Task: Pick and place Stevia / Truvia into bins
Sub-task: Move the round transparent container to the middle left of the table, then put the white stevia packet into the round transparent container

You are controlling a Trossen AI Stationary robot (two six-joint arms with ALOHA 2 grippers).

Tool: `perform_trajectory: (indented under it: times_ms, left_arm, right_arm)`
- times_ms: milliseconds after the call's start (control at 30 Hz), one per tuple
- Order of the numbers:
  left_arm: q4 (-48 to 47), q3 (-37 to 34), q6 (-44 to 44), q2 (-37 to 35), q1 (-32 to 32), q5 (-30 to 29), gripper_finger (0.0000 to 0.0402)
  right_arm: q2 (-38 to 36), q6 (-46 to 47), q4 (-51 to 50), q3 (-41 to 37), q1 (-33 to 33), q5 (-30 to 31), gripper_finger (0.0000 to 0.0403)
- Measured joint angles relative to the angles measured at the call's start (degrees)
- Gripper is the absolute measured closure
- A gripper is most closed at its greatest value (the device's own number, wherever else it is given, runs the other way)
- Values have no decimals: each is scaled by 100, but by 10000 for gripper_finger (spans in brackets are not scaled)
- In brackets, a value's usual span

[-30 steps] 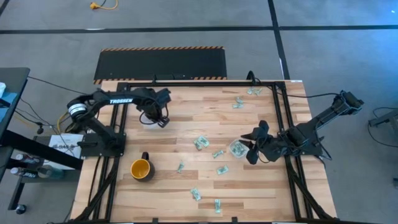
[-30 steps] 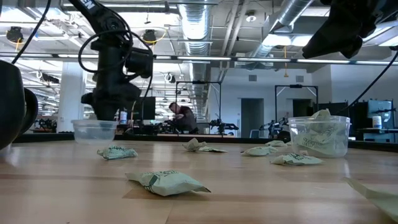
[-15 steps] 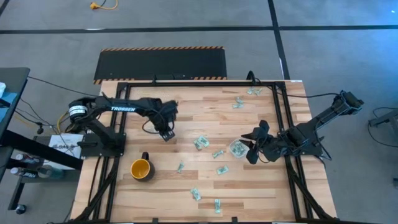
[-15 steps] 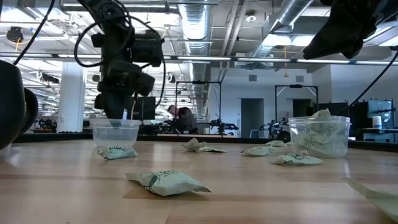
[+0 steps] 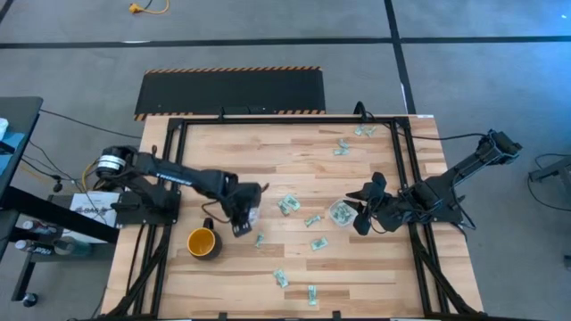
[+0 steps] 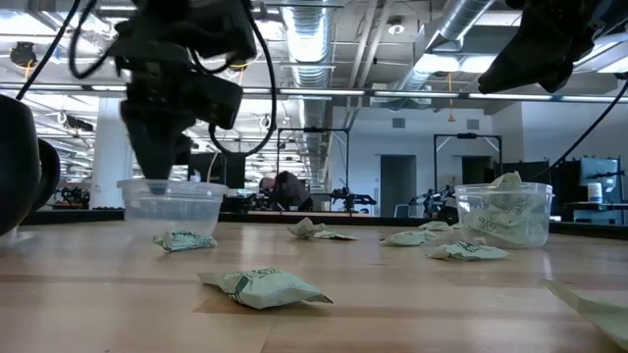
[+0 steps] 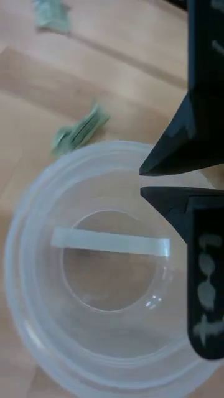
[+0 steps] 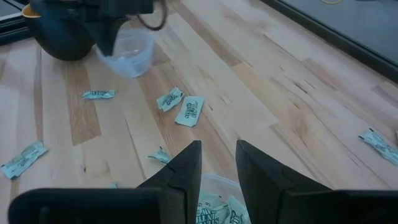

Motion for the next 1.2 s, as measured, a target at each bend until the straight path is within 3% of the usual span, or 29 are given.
perform_trajectory:
  times_ms: [267, 467, 933, 1200]
  left_arm:
    - [27, -1, -542, 0, -773, -4, 375]
    - [485, -1, -420, 0, -916, -313, 375]
    - [861, 395, 766, 0, -330, -616, 375]
    - [804, 1046, 2399, -4, 206, -623, 375]
  right_arm:
    - [0, 0, 2, 0, 0, -2, 310]
    - [0, 0, 10, 0, 0, -2, 310]
    - [0, -4, 68, 0, 0, -7, 310]
    - [0, -7, 44, 0, 0, -7, 310]
